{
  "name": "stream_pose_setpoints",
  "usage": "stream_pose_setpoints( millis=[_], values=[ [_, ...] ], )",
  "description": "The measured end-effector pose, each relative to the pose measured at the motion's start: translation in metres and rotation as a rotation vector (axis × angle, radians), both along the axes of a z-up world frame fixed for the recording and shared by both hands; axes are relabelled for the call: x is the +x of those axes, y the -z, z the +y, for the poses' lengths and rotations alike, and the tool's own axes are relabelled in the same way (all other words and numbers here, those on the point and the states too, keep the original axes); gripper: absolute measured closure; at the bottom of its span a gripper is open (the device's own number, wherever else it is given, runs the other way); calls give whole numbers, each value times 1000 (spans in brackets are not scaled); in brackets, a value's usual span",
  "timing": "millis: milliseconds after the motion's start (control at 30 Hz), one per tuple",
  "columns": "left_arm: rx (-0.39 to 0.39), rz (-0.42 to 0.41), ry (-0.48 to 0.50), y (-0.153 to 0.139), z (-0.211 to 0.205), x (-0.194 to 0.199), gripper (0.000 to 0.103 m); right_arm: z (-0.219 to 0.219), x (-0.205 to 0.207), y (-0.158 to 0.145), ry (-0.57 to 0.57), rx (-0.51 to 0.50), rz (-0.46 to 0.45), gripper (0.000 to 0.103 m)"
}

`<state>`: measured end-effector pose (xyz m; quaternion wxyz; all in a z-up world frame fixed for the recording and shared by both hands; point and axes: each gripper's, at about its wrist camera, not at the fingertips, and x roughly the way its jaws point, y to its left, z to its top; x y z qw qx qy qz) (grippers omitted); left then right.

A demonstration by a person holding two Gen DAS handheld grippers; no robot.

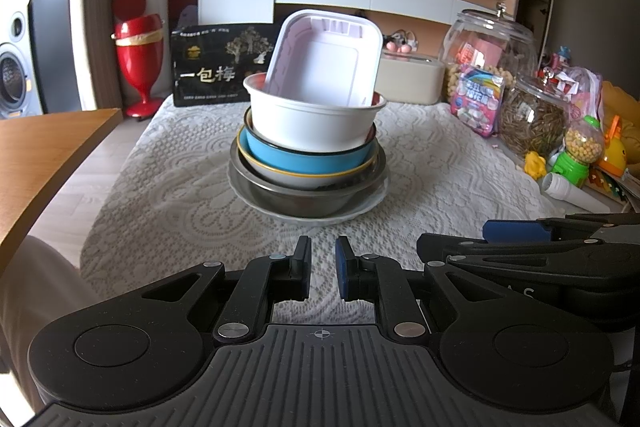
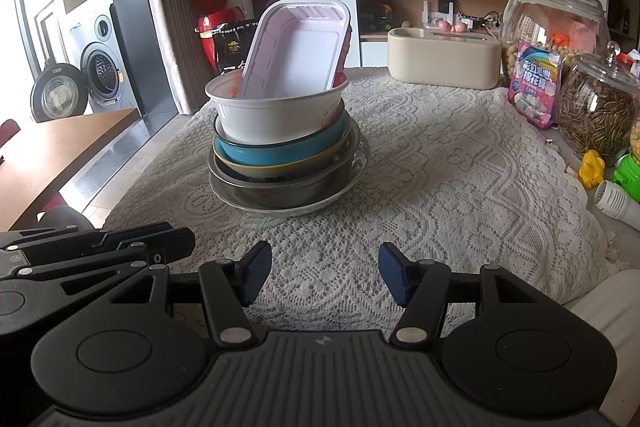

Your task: Organize plates and bowls

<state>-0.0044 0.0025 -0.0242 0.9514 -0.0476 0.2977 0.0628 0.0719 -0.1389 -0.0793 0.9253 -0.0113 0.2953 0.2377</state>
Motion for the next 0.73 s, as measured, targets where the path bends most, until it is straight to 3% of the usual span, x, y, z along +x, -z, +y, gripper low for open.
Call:
stream_pose_setpoints(
  millis=[733],
  values=[
    [-9,-5,-6,-2,1,0,87,0,-1,0,-9,-1,3,43]
  ],
)
